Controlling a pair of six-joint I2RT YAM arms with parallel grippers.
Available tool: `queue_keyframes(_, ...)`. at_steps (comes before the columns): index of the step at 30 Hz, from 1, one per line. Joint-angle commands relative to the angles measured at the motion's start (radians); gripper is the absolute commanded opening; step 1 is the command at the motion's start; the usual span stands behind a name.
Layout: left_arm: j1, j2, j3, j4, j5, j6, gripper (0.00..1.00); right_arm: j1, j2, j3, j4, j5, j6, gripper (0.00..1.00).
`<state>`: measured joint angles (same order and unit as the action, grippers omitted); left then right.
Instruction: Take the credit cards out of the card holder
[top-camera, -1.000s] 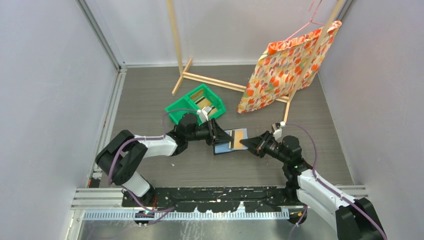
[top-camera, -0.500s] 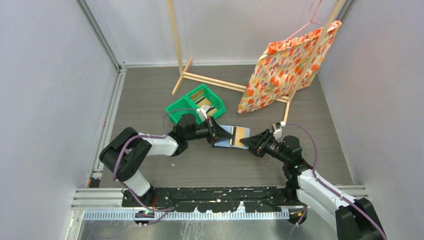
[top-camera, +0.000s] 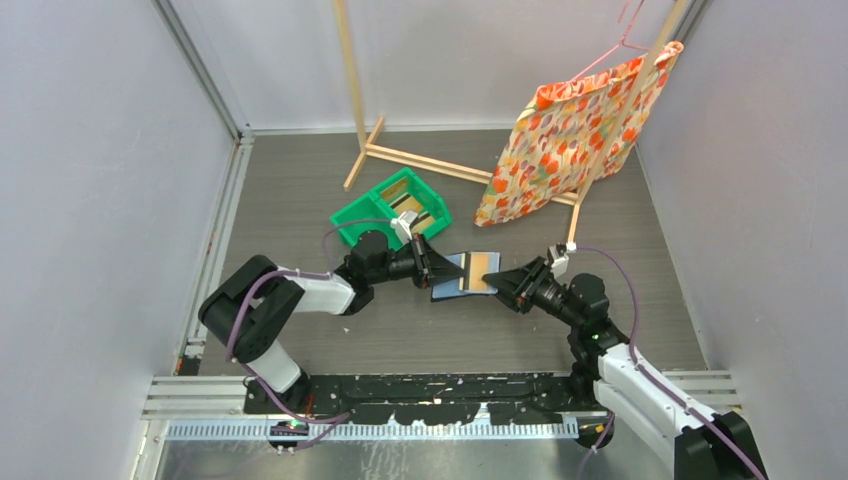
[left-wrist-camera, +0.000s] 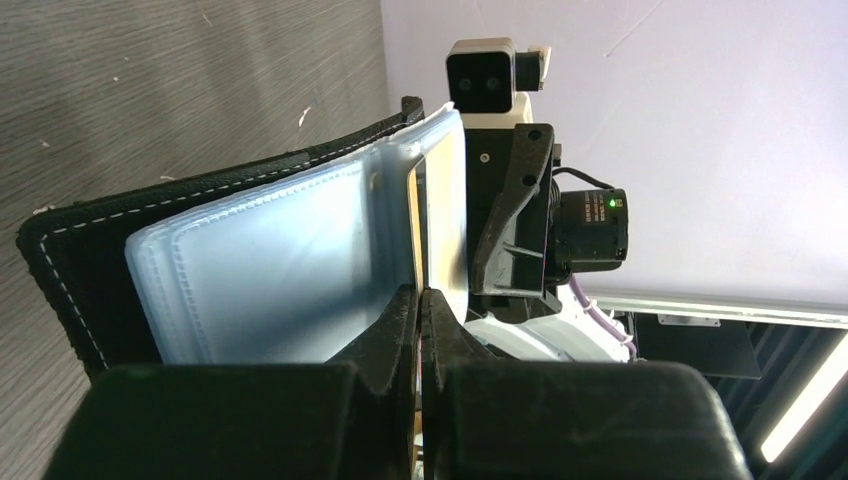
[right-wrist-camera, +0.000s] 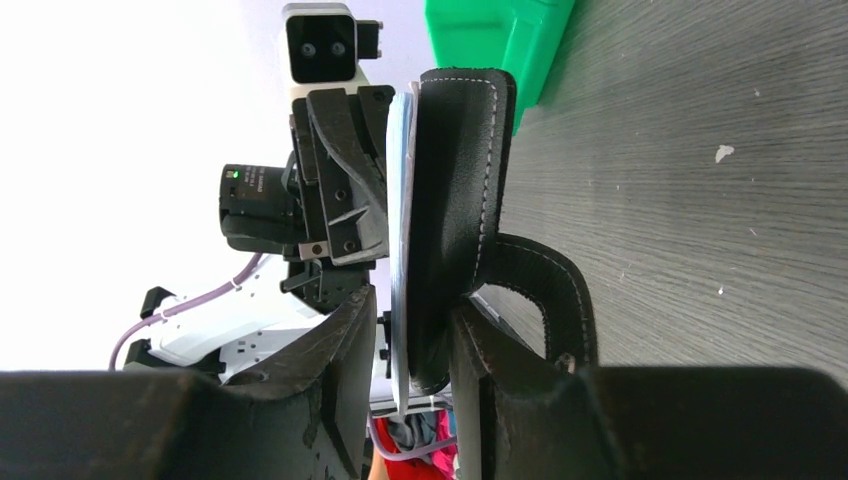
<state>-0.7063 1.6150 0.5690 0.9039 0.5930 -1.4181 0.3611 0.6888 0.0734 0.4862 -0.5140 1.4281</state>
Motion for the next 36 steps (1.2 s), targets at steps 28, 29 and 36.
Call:
queue_keyframes(28, 0.055, 0.033, -0.120, 0.219, 0.000, -0.079, 0.01, -0.030, -0.028, -0.026, 0.135, 0.006, 0.063, 0.01)
queue_keyframes(29, 0.059, 0.027, -0.120, 0.214, 0.004, -0.076, 0.00, -0.030, -0.026, -0.026, 0.137, 0.006, 0.062, 0.01)
queue_keyframes(36, 0.163, -0.125, -0.128, 0.012, 0.071, 0.004, 0.01, -0.033, -0.054, -0.029, 0.088, 0.011, 0.050, 0.01)
